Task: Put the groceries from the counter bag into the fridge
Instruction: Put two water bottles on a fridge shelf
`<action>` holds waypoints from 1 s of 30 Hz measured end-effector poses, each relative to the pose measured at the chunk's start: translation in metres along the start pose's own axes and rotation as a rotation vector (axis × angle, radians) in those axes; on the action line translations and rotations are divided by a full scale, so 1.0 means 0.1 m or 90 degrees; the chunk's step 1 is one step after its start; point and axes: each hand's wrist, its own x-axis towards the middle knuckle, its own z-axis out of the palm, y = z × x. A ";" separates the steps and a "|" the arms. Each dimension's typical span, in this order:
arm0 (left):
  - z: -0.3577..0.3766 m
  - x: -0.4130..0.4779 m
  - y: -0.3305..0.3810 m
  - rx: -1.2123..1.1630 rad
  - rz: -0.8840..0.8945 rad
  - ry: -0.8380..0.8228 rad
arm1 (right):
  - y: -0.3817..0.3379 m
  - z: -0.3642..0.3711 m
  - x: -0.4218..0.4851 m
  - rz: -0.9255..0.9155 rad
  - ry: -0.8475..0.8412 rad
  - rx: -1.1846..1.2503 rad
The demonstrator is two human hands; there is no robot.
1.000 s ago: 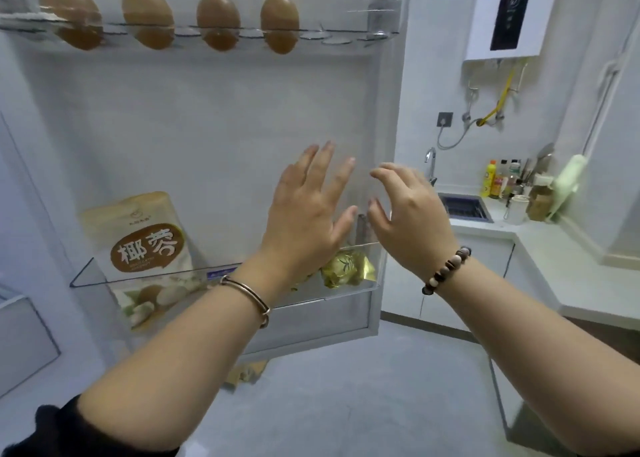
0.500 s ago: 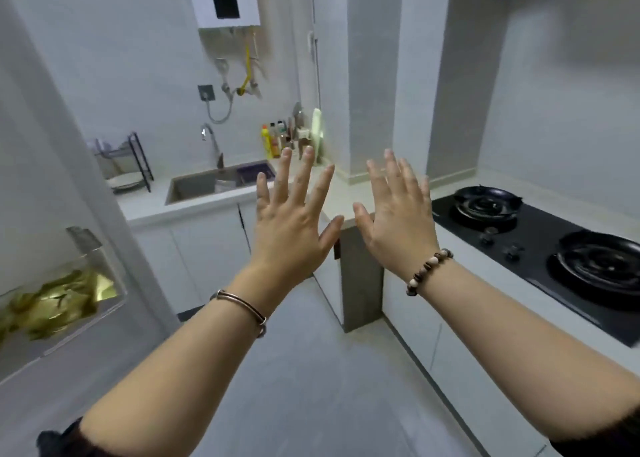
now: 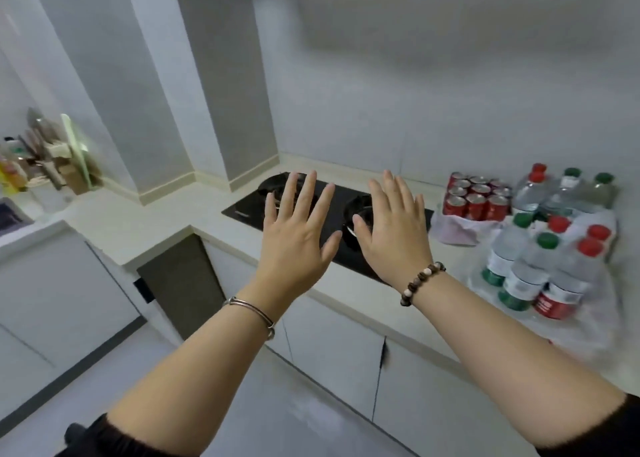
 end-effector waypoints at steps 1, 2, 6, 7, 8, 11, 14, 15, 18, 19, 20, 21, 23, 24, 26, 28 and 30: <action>0.12 0.13 0.14 -0.013 0.015 -0.003 | 0.19 0.02 0.04 0.018 0.001 -0.005; 0.25 0.24 0.28 -0.027 0.027 -0.008 | 0.37 0.03 0.07 0.035 -0.001 -0.009; 0.75 0.56 0.78 -0.100 0.069 -0.028 | 1.04 0.09 0.11 0.107 -0.016 -0.024; 0.86 0.63 0.91 -0.116 0.078 -0.037 | 1.20 0.10 0.11 0.124 -0.017 -0.026; 0.97 0.69 1.05 -0.131 0.085 -0.048 | 1.36 0.11 0.11 0.141 -0.016 -0.030; 1.25 0.87 1.44 -0.179 0.120 -0.075 | 1.79 0.11 0.09 0.193 -0.008 -0.053; 1.49 1.05 1.77 -0.238 0.157 -0.099 | 2.18 0.08 0.04 0.249 0.018 -0.040; 1.57 1.11 1.86 -0.256 0.162 -0.114 | 2.30 0.06 0.03 0.266 0.039 -0.029; 1.85 1.32 2.10 -0.311 0.157 -0.191 | 2.65 -0.01 -0.01 0.338 0.108 0.009; 1.93 1.40 2.18 -0.346 0.153 -0.221 | 2.76 -0.04 0.00 0.363 0.114 0.010; 2.01 1.48 2.26 -0.388 0.149 -0.246 | 2.87 -0.06 0.01 0.385 0.104 -0.003; 2.09 1.56 2.34 -0.435 0.142 -0.268 | 2.96 -0.07 0.01 0.404 0.078 -0.026; 2.24 1.75 2.50 -0.519 0.130 -0.322 | 3.10 -0.06 0.05 0.438 -0.016 -0.078; 2.31 1.85 2.58 -0.550 0.138 -0.346 | 3.14 -0.04 0.07 0.448 -0.075 -0.102; 2.44 2.05 2.72 -0.597 0.175 -0.398 | 3.24 0.03 0.12 0.445 -0.171 -0.137; 2.54 2.21 2.85 -0.603 0.225 -0.434 | 3.33 0.10 0.17 0.435 -0.218 -0.151; 2.59 2.33 2.94 -0.578 0.283 -0.437 | 3.39 0.14 0.21 0.431 -0.235 -0.158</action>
